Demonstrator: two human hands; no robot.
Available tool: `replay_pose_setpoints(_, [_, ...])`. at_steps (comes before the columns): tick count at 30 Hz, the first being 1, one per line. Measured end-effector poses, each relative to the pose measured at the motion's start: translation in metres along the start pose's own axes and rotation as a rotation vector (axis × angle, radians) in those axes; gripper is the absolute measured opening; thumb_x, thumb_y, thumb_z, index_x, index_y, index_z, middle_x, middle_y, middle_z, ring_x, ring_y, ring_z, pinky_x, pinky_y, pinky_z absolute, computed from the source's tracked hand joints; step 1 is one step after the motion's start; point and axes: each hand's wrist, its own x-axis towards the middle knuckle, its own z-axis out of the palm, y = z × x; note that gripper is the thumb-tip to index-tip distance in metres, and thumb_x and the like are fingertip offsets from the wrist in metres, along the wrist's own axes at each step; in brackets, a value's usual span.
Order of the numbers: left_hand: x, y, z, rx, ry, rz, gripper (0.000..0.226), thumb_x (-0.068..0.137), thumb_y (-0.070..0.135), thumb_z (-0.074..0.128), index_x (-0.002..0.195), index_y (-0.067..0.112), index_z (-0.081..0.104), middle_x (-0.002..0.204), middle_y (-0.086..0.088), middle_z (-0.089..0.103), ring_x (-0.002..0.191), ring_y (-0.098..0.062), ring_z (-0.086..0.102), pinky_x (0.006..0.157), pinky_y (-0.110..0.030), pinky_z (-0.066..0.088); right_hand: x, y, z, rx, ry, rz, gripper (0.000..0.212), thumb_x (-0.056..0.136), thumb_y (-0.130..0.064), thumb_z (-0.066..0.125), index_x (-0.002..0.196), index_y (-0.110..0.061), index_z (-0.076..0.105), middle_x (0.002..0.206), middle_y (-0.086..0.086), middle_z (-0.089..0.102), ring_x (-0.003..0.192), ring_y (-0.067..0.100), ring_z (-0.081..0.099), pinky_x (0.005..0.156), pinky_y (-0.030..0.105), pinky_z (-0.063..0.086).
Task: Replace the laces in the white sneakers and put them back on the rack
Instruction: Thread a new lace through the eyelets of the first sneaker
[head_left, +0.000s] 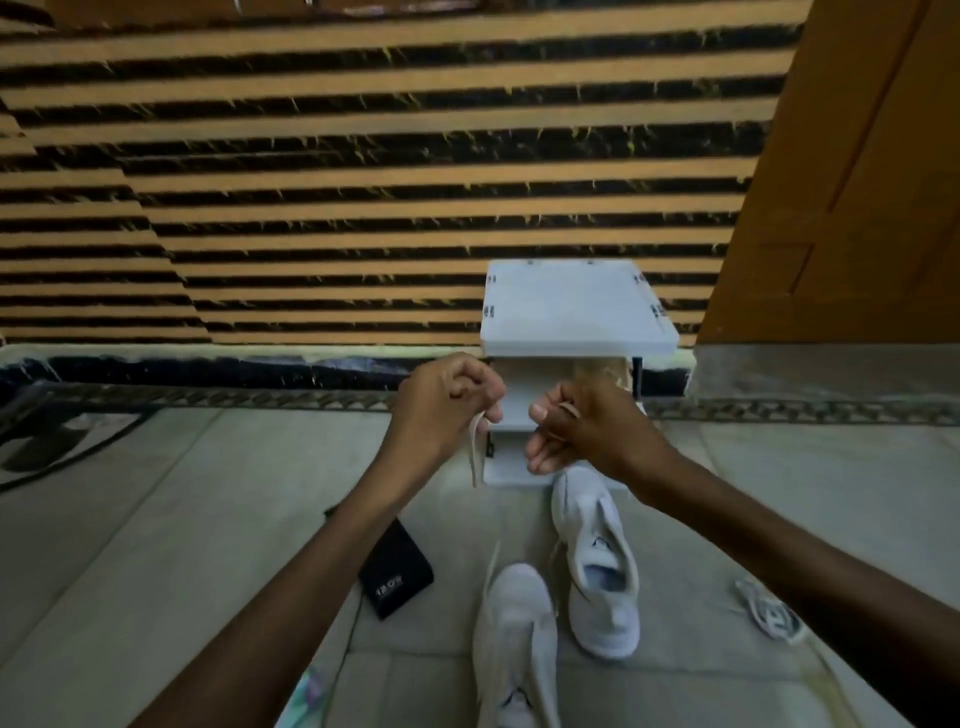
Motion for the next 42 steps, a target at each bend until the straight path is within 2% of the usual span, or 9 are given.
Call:
replay_pose_setpoints(6, [-0.024, -0.058, 0.016, 0.01, -0.051, -0.19, 0.017, 0.092, 0.01, 0.063, 0.08, 0.019, 0.07, 0.074, 0.001, 0.073, 0.066, -0.006, 0.067, 0.061, -0.018, 0.05, -0.008, 0.065, 0.014, -0.115, 0.015, 0.083, 0.007, 0.089, 0.007, 0.06, 0.087, 0.011, 0.065, 0.074, 0.022, 0.071, 0.062, 0.023, 0.071, 0.056, 0.023, 0.056])
replay_pose_setpoints(9, [-0.038, -0.095, 0.026, 0.202, -0.146, -0.282, 0.014, 0.089, 0.011, 0.066, 0.081, 0.02, 0.074, 0.079, 0.007, 0.073, 0.073, 0.0, 0.067, 0.071, -0.018, 0.052, -0.01, 0.1, 0.025, -0.66, 0.151, -0.056, 0.013, 0.08, -0.004, 0.068, 0.075, -0.016, 0.072, 0.083, 0.003, 0.069, 0.072, 0.016, 0.066, 0.061, 0.021, 0.048])
replay_pose_setpoints(13, [-0.058, -0.135, 0.04, 0.555, -0.38, -0.305, 0.018, 0.078, 0.015, 0.077, 0.074, 0.031, 0.07, 0.075, 0.012, 0.067, 0.078, -0.01, 0.067, 0.08, -0.033, 0.057, -0.021, 0.123, 0.039, -1.261, 0.367, -0.222, 0.016, 0.065, -0.01, 0.073, 0.072, -0.025, 0.074, 0.102, 0.006, 0.055, 0.089, 0.031, 0.047, 0.064, 0.033, 0.031])
replay_pose_setpoints(15, [-0.069, -0.148, 0.049, 0.695, -0.518, -0.323, 0.016, 0.079, 0.021, 0.078, 0.09, 0.03, 0.071, 0.092, 0.005, 0.07, 0.086, -0.015, 0.066, 0.08, -0.034, 0.056, -0.03, 0.132, 0.045, -1.247, 0.345, -0.253, 0.013, 0.067, -0.012, 0.071, 0.073, -0.024, 0.074, 0.1, 0.006, 0.055, 0.087, 0.03, 0.047, 0.063, 0.035, 0.036])
replay_pose_setpoints(17, [-0.079, -0.162, 0.058, 0.805, -0.583, -0.3, 0.032, 0.08, 0.027, 0.077, 0.111, 0.028, 0.068, 0.107, -0.001, 0.068, 0.095, -0.019, 0.065, 0.082, -0.033, 0.054, -0.043, 0.148, 0.052, -1.031, 0.097, -0.176, 0.015, 0.069, -0.013, 0.07, 0.075, -0.025, 0.075, 0.097, 0.003, 0.06, 0.086, 0.026, 0.056, 0.066, 0.034, 0.047])
replay_pose_setpoints(20, [-0.094, -0.175, 0.07, 0.881, -0.551, -0.275, 0.033, 0.084, 0.03, 0.071, 0.116, 0.027, 0.065, 0.113, -0.003, 0.067, 0.098, -0.021, 0.064, 0.076, -0.027, 0.048, -0.069, 0.179, 0.071, -0.857, -0.145, 0.054, 0.012, 0.077, -0.018, 0.068, 0.085, -0.019, 0.076, 0.104, 0.003, 0.064, 0.093, 0.021, 0.063, 0.078, 0.017, 0.046])
replay_pose_setpoints(25, [-0.108, -0.186, 0.081, 1.01, -0.519, -0.202, 0.022, 0.095, 0.026, 0.058, 0.112, 0.014, 0.064, 0.11, -0.008, 0.067, 0.098, -0.023, 0.064, 0.079, -0.031, 0.049, -0.083, 0.192, 0.1, -0.98, -0.066, 0.15, 0.023, 0.094, -0.024, 0.055, 0.11, -0.012, 0.067, 0.116, 0.006, 0.063, 0.1, 0.02, 0.063, 0.085, 0.024, 0.047])
replay_pose_setpoints(34, [-0.1, -0.19, 0.077, 1.215, -0.489, -0.064, 0.018, 0.089, 0.016, 0.058, 0.105, 0.013, 0.065, 0.108, -0.005, 0.066, 0.101, -0.021, 0.061, 0.077, -0.029, 0.047, -0.086, 0.203, 0.102, -1.103, 0.001, 0.256, 0.013, 0.09, -0.018, 0.057, 0.099, -0.017, 0.067, 0.099, 0.004, 0.07, 0.087, 0.018, 0.066, 0.07, 0.025, 0.047])
replay_pose_setpoints(42, [-0.075, -0.184, 0.049, 1.466, -0.344, -0.12, 0.007, 0.092, 0.018, 0.061, 0.098, 0.014, 0.062, 0.101, -0.004, 0.064, 0.094, -0.018, 0.06, 0.069, -0.027, 0.041, -0.09, 0.209, 0.1, -1.107, 0.029, 0.229, 0.023, 0.095, -0.016, 0.053, 0.117, -0.011, 0.057, 0.115, 0.006, 0.064, 0.097, 0.02, 0.065, 0.073, 0.023, 0.046])
